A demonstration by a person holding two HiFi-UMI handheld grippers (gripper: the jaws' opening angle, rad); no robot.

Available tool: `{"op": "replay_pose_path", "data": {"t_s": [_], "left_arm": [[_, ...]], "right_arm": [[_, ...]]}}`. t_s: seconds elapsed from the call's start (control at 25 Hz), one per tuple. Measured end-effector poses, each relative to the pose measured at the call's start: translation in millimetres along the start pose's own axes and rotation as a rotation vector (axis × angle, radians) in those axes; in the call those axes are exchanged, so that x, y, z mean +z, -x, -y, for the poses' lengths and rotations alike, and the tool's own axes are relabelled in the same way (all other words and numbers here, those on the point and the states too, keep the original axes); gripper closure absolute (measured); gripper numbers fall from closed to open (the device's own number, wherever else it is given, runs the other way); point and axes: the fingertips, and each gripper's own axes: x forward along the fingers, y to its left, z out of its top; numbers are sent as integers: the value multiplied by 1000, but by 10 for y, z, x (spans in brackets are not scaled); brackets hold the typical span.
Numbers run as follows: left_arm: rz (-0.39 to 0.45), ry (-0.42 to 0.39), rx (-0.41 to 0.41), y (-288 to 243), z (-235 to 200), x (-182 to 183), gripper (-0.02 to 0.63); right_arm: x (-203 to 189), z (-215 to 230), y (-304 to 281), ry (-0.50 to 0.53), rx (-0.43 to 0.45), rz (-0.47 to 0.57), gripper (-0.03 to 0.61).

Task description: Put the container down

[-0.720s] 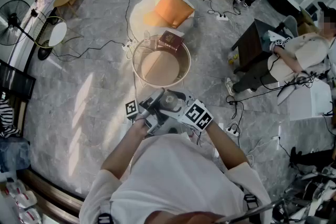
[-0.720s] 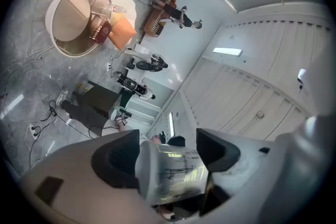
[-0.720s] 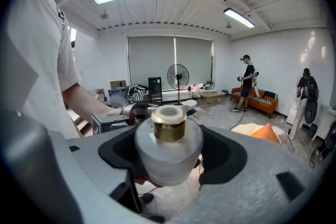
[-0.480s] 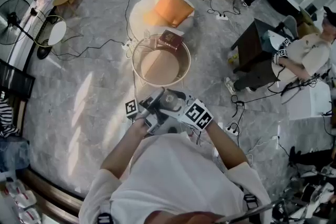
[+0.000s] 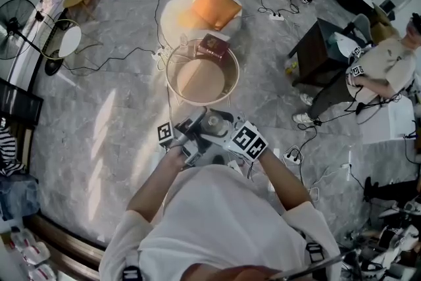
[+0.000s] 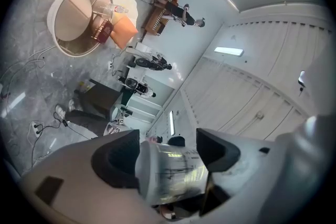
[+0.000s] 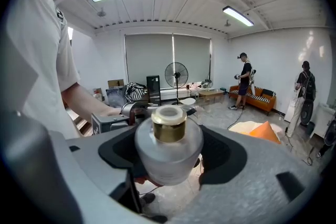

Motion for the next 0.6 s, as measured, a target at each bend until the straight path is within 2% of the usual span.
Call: {"op": "replay_pose_path", "data": {"t_s": [0.6], "left_arm": [[-66,20,29,439,115,124,302]], "right_arm": [[107,-306,-370,-47,-69,4,243]]}}
